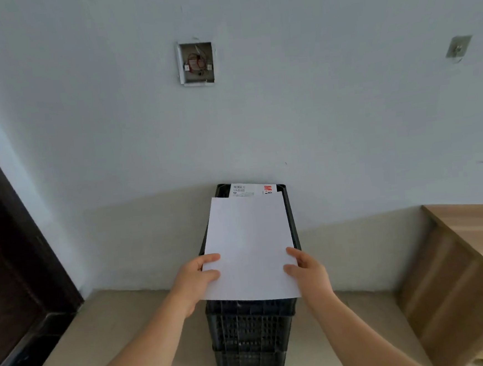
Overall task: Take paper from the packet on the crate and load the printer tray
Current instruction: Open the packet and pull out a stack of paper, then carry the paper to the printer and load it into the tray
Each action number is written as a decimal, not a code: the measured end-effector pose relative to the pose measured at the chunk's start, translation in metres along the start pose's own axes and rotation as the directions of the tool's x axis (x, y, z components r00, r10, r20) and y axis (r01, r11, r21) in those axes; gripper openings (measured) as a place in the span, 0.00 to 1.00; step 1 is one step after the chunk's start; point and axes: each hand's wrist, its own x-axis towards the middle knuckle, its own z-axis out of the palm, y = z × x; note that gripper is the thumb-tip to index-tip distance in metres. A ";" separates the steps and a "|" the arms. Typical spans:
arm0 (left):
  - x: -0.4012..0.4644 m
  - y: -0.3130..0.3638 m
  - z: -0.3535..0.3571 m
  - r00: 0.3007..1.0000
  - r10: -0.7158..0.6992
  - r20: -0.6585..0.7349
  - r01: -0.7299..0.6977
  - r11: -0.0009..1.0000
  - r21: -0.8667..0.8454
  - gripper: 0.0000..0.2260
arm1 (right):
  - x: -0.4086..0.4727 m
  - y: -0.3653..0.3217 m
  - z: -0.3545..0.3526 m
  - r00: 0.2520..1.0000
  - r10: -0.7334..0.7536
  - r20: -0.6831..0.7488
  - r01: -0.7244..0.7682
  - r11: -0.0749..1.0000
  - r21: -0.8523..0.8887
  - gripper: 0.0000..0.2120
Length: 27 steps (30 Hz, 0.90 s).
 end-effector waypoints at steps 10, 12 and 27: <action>-0.038 0.030 0.065 0.980 0.184 -0.077 -0.176 0.980 0.096 0.18 | -0.022 -0.014 -0.058 0.992 -0.092 -0.090 0.107 0.975 0.193 0.19; -0.035 0.039 0.081 0.979 0.203 -0.024 -0.199 0.975 0.099 0.18 | -0.022 -0.018 -0.073 0.987 -0.096 -0.128 0.120 0.973 0.198 0.19; 0.024 0.085 0.305 0.775 0.302 0.555 -0.282 0.951 -0.124 0.17 | -0.050 -0.045 -0.236 0.645 -0.078 -0.760 0.193 0.979 0.063 0.18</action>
